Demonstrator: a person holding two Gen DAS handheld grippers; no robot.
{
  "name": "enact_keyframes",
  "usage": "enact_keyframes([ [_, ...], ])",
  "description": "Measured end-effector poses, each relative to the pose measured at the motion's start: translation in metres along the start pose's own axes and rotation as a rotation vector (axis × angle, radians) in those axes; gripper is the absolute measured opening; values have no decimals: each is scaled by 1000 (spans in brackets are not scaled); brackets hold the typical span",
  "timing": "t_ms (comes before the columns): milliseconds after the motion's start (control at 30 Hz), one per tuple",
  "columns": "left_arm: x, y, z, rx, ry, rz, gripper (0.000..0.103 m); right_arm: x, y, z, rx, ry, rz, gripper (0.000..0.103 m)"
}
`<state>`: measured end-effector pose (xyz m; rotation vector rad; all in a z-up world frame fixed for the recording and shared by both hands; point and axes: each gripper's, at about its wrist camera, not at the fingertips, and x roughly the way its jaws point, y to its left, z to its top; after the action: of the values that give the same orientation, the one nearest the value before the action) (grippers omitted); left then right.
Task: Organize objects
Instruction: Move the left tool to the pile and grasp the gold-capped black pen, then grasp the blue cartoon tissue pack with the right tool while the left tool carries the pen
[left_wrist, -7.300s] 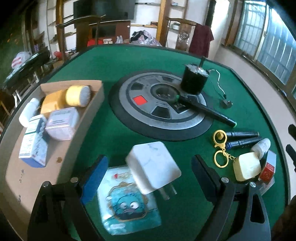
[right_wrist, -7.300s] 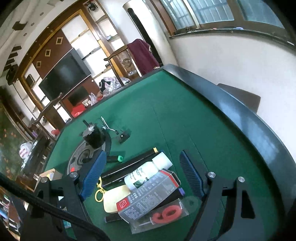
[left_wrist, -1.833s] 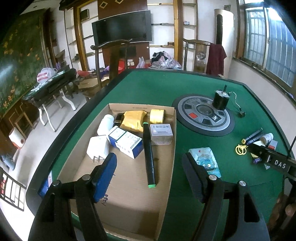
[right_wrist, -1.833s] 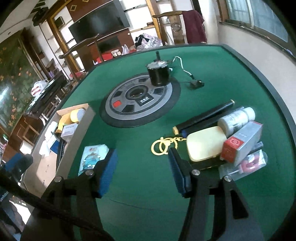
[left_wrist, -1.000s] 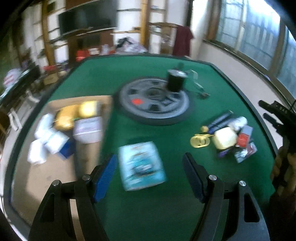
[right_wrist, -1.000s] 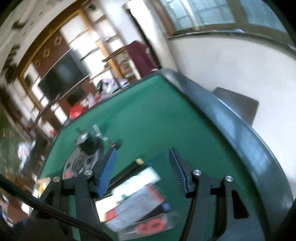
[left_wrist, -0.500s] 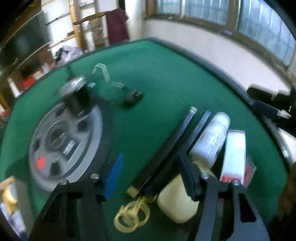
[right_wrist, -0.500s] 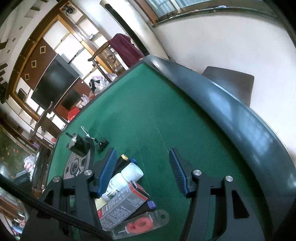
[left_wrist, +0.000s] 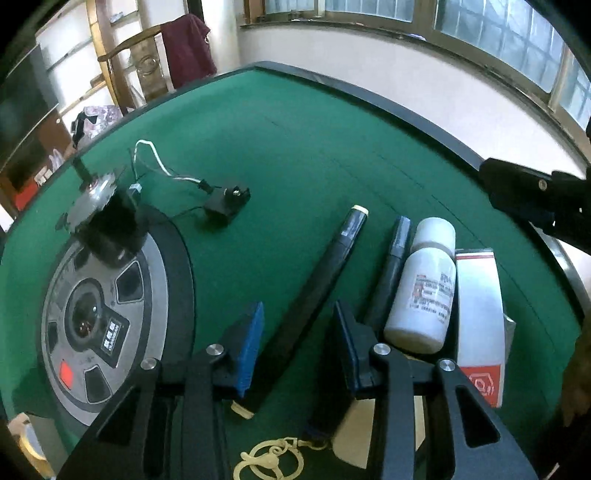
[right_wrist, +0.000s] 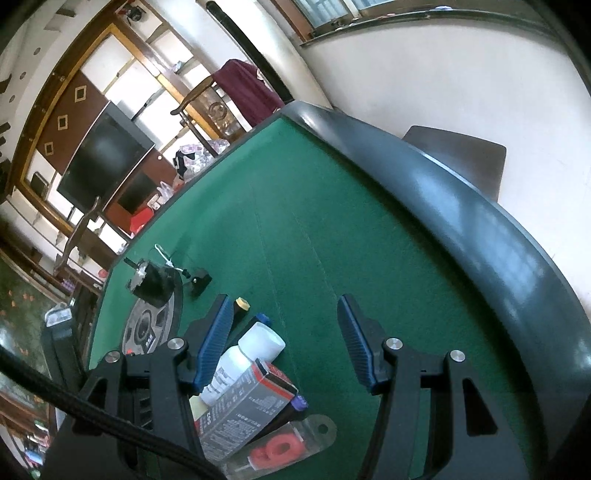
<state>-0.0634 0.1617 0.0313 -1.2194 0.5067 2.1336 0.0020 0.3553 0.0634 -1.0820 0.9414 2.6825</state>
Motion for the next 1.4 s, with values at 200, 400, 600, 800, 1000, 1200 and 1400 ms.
enact_keyframes([
  [200, 2, -8, 2, -32, -44, 24, 33, 2, -2, -1, 0, 2, -14, 57],
  [400, -1, -13, -7, -96, -43, 47, 11, 3, -2, 0, -10, 2, -23, 57],
  [600, -44, 8, -25, -224, -119, 5, 11, 6, -1, -1, -20, 6, -32, 57],
  [800, -118, 26, -71, -323, -235, -15, 11, 6, 1, -2, -32, -1, -48, 57],
  [1000, -159, 33, -127, -376, -314, 62, 12, 7, 6, -7, -79, -17, -81, 57],
  [1200, -179, 57, -191, -472, -340, 116, 12, 5, 24, -18, -169, -47, -110, 57],
  [1400, -188, 71, -224, -506, -360, 145, 12, -22, 49, -35, -194, -14, -53, 57],
])
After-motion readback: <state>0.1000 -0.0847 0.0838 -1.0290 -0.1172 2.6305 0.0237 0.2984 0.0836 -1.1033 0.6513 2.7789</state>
